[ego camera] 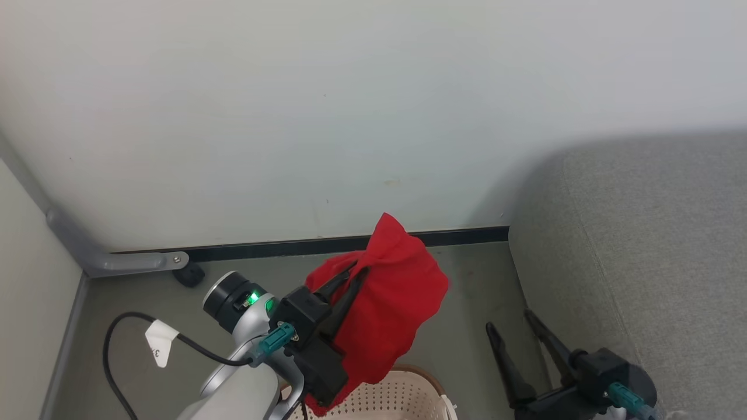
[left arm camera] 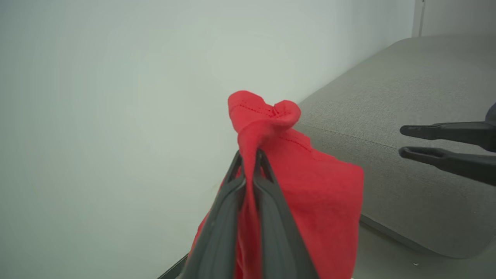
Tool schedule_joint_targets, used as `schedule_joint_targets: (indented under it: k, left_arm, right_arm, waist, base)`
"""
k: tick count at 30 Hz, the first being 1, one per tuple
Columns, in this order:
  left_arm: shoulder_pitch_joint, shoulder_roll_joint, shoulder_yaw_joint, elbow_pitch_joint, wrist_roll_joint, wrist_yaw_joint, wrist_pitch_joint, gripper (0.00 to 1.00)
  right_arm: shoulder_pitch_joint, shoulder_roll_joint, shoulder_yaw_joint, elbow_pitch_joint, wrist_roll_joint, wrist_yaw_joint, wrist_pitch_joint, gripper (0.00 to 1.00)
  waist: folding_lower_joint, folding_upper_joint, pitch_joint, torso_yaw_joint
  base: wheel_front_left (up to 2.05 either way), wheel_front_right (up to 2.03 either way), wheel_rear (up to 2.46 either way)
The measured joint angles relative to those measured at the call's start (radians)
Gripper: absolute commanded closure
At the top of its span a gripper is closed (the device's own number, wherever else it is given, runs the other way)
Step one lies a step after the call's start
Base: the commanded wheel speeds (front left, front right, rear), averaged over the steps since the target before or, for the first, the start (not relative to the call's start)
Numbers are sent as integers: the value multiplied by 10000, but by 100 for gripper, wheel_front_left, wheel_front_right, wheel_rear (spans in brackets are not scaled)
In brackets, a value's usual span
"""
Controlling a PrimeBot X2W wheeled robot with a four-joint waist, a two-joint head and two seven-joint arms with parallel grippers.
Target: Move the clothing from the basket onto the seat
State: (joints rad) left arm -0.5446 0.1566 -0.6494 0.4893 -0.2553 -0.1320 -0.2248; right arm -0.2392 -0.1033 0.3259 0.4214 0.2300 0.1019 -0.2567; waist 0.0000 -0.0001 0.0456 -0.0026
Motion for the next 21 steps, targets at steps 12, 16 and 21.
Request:
schedule_joint_targets:
  k: [12,16,21]
  left_arm:
    - [-15,263,-309,-1141,-487,0,709,100]
    - [-36,322,-382,-1588,-570,0,995,100]
    - [-85,339,-439,-1950,-616,0,1277,100]
  right_arm:
    - [-412,40,1315,199,-38,213,0,0]
    - [-739,-119,1772,587,-203,215,2,0]
    - [-1609,-330,2750,984,-203,217,2,0]
  waist:
    - [0,1,47,-92]
    - [0,1,115,-67]
    - [0,1,194,-8]
  base:
    - [0,0,0]
    - [0,0,0]
    - [0,0,0]
